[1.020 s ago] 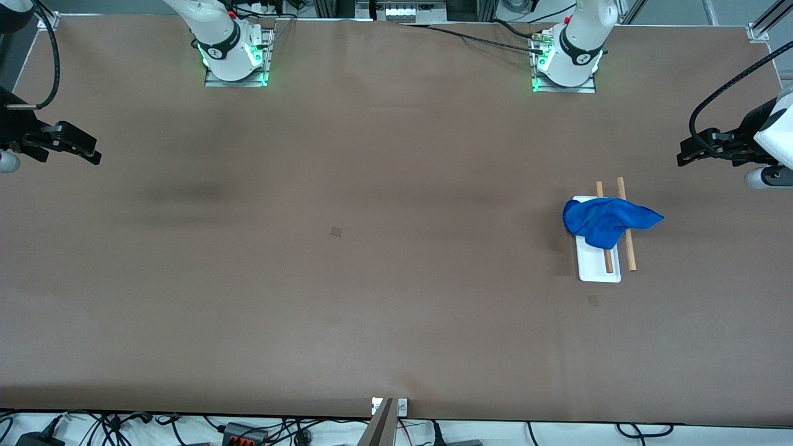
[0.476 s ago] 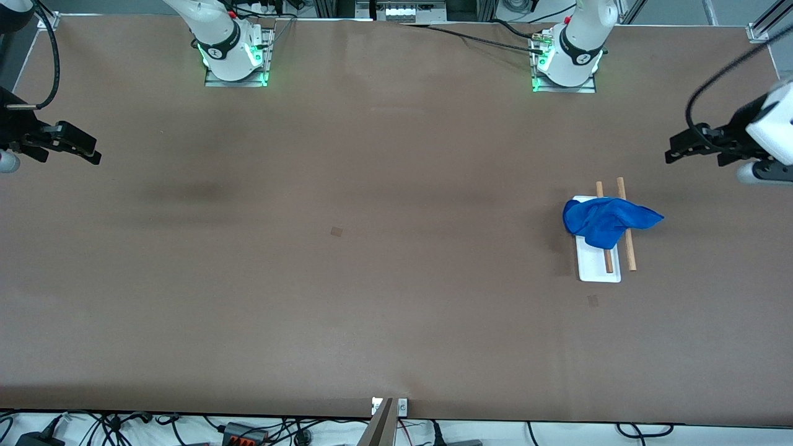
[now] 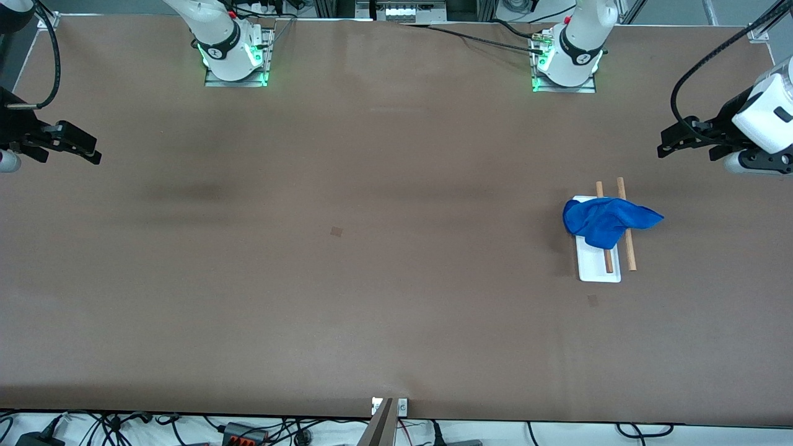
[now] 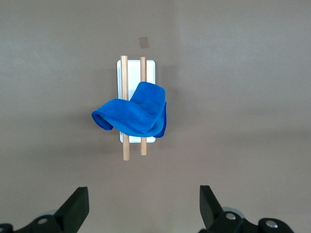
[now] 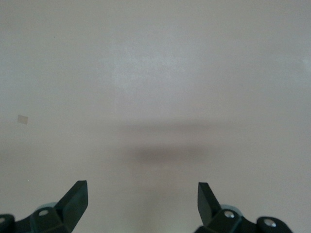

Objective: Pass towel and hang on rack

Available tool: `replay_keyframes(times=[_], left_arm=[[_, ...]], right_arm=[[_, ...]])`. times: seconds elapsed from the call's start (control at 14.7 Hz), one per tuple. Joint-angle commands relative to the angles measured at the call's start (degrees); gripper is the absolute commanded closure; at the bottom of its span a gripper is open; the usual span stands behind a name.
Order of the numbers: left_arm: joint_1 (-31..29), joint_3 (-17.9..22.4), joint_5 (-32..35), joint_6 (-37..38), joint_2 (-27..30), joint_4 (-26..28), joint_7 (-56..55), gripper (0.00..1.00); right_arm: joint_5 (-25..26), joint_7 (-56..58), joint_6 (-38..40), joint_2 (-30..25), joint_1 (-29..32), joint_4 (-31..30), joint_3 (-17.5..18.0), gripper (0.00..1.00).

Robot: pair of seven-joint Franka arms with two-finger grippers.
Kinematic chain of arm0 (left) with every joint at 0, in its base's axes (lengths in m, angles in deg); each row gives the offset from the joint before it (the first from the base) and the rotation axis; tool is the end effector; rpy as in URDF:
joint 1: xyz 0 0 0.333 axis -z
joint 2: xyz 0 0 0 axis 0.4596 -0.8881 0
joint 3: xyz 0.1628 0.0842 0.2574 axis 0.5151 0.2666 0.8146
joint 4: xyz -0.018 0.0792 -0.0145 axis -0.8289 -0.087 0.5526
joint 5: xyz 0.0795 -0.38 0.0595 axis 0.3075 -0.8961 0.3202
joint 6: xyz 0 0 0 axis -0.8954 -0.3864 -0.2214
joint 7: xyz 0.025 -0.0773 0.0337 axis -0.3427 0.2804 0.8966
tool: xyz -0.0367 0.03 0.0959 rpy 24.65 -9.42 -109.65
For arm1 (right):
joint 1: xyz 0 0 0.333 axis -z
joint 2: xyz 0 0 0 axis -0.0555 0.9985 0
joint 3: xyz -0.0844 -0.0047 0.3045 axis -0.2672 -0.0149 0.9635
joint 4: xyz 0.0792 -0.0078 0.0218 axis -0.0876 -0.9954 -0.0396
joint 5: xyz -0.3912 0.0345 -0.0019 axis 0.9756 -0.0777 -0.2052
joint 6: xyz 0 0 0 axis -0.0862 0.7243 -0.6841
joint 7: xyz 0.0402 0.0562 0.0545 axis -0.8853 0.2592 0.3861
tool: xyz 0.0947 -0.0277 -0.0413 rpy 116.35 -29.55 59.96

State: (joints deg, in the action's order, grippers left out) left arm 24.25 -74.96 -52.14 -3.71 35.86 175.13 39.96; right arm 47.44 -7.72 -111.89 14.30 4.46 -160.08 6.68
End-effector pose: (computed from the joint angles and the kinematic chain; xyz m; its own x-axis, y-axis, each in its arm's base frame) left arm 0.5477 -0.0010 0.5830 0.9955 -0.0210 -0.0923 -0.0161 -0.9984 0.0535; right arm 0.5538 -0.0316 0.5855 0.9999 -0.0163 0.0032 -0.0163 -0.9998 0.0128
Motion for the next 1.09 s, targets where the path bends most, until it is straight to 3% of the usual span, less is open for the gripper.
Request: replay_keyframes(times=[0.0,0.41,0.75,1.02], left_arm=[[0.12,0.53,0.56,-0.45,0.38,0.63,3.95,0.00],[3.20,4.05,0.65,0.07,0.30,0.54,4.75,0.00],[3.20,4.14,0.65,1.30,-0.40,-0.94,4.41,0.00],[3.46,4.14,1.00,6.58,-2.34,-4.20,1.60,0.00]], right_arm=[[0.01,0.80,0.64,-0.27,0.57,0.53,0.60,0.00],[0.01,0.45,0.56,-0.27,0.65,0.53,0.52,0.00],[-0.08,0.19,0.73,-0.27,0.65,0.53,0.43,0.00],[-0.08,0.19,0.38,-0.36,0.65,0.53,0.43,0.00]])
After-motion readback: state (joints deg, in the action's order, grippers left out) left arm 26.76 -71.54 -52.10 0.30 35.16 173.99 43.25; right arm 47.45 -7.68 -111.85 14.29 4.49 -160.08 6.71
